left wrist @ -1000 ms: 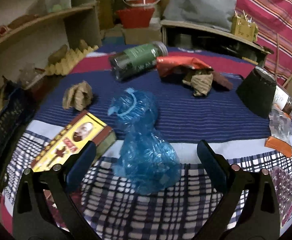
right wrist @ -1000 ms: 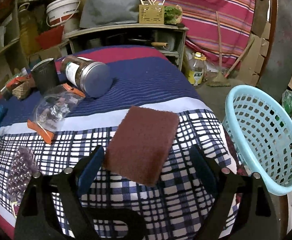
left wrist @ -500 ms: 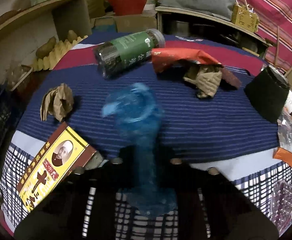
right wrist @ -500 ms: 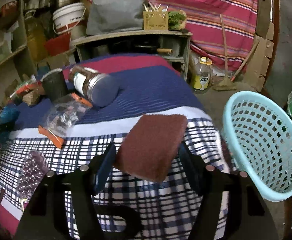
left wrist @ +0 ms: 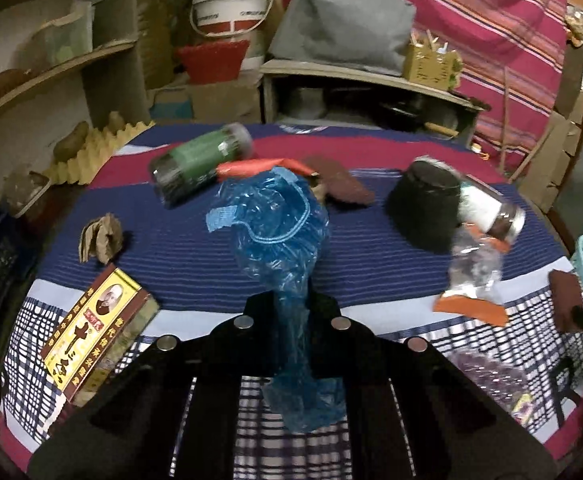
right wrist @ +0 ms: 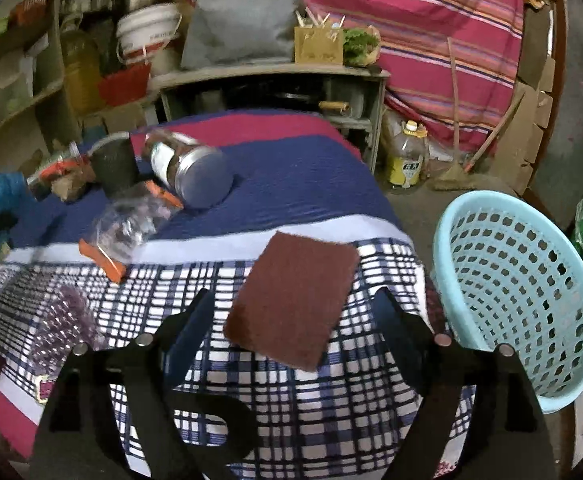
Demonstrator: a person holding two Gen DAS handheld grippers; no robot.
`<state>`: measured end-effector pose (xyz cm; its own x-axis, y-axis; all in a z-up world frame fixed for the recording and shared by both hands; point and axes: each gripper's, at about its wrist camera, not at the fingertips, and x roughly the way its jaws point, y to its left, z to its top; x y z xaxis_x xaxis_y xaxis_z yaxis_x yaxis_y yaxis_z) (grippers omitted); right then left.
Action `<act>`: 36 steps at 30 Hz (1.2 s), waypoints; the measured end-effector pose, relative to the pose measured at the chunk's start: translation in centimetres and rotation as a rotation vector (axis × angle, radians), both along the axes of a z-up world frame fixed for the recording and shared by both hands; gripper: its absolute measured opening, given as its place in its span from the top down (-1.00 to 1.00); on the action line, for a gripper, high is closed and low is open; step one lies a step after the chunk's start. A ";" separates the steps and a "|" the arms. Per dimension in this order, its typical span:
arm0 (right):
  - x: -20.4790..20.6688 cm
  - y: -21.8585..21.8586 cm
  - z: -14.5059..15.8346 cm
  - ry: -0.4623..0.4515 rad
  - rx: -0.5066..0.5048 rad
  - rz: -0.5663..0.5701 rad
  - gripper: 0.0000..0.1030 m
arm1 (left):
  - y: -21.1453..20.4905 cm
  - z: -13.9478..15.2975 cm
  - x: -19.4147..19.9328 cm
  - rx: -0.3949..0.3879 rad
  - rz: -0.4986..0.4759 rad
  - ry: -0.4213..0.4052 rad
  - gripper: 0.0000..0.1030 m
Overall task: Collect trash
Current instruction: 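Grasp the blue plastic bag with the left gripper while the right grasps the brown scouring pad, then carry the blue bag and brown pad over the blue basket and open both grippers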
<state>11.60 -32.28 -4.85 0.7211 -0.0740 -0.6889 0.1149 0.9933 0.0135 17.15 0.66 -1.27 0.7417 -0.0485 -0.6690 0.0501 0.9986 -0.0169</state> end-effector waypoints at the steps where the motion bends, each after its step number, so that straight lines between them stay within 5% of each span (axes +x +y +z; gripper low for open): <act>1: 0.4 0.2 -0.3 0.024 -0.017 -0.017 -0.57 | -0.3 0.1 -0.2 0.005 -0.006 -0.003 0.88; 6: 1.4 0.3 -1.6 0.064 -0.005 -0.069 -0.51 | -1.9 0.0 -0.5 0.043 -0.036 -0.006 0.88; 7: 1.4 0.3 -1.7 0.059 -0.004 -0.067 -0.27 | -2.2 0.0 -0.5 0.044 -0.040 -0.002 0.88; 16: -1.0 -1.8 1.3 -0.043 0.053 -0.007 -0.26 | -6.9 1.3 -1.4 0.071 -0.127 -0.042 0.88; 25: -5.7 -8.9 6.5 -0.154 0.025 -0.083 -0.26 | -17.1 3.1 -2.6 0.078 -0.327 -0.094 0.88; 36: -8.8 -18.3 7.1 -0.154 0.005 -0.231 -0.26 | -30.4 4.7 -4.2 -0.012 -0.537 -0.107 0.88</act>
